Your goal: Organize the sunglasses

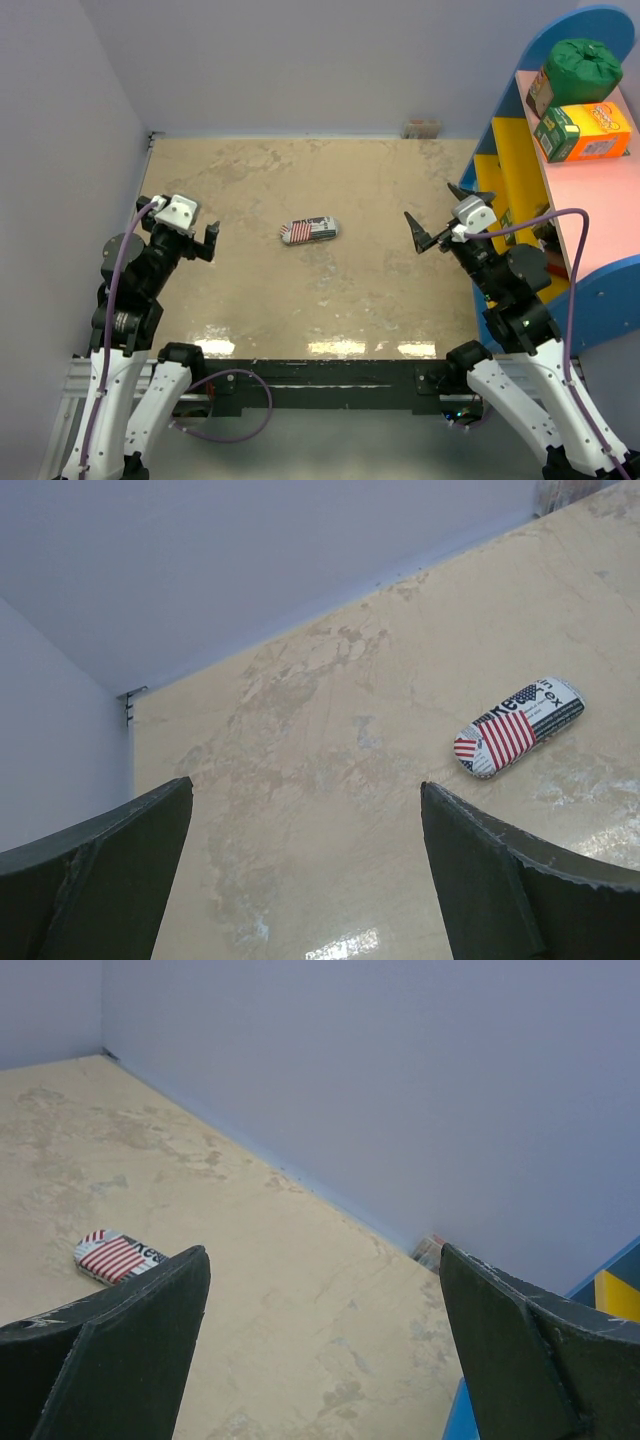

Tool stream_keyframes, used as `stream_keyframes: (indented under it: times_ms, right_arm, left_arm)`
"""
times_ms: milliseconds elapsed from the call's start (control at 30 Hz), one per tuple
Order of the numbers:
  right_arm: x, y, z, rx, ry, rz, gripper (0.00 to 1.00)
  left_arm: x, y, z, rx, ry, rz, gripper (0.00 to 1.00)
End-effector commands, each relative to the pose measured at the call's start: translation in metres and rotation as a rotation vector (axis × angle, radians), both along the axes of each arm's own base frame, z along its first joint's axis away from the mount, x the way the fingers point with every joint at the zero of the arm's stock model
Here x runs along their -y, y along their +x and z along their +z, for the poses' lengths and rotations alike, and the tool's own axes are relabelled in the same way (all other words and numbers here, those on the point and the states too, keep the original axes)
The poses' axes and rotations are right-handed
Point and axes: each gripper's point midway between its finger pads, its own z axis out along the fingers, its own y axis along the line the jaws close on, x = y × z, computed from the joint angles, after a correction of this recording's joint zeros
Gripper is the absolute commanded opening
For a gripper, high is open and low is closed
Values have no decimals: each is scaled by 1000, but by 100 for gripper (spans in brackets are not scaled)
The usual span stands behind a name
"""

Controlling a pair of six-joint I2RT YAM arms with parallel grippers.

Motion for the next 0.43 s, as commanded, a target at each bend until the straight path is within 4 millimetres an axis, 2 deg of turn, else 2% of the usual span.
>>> stream_keyframes:
  times_ms: [0,400]
  right_arm:
    - [3,2,9,24,30,-20,99]
    - [5,6,12,34,43,-37,99]
  left_arm:
    - [-1,2,7,24,-34,11,100]
    - [1,4,4,18,-36,3,100]
